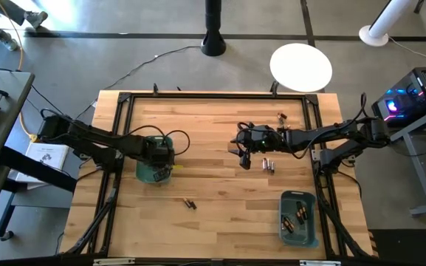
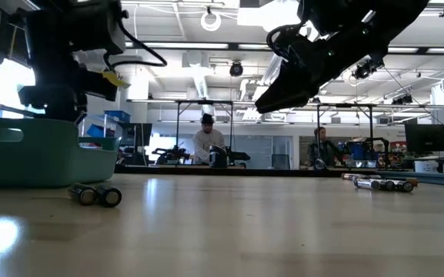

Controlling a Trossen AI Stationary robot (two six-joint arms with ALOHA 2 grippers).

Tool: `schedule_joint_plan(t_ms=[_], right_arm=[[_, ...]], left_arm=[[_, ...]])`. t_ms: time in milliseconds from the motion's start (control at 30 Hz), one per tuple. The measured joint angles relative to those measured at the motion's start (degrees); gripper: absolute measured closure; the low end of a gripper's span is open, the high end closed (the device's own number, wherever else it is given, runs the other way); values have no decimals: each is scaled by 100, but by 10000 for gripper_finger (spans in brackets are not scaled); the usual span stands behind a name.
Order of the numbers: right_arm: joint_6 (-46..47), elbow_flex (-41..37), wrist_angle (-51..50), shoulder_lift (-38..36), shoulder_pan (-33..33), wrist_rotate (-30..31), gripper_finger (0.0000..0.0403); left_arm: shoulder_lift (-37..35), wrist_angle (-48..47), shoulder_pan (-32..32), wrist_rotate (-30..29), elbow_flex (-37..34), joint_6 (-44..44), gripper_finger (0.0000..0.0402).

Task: Sort batteries
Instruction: Put the silver battery into the green bin

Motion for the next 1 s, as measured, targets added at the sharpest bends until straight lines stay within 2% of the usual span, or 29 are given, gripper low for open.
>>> schedule_joint_plan(t_ms=[200,367,500,633,800,900,1000], right_arm=[[20,2,-132,-7,0,-19,217],[185,2,-961,-209,0,157,217],[1325,2,-2095,-596,-107,670,217],[2848,4,-3263,-861,-304,398,217],[4385,4,-4999,-868,-250,-354,217],[4972,4,-5693,-868,45,-415,217],[5295,4,-5947,-868,278,-291,217]], left_arm=[[17,-51,187,147,11,175,257],[-438,71,201,-477,253,282,220],[-876,469,142,-1434,420,213,215],[-1070,1768,-67,-2130,420,783,214],[-844,3552,-278,-2232,422,1815,214],[-591,4151,-370,-2233,422,2214,214],[-320,4356,-421,-2225,422,2413,214]])
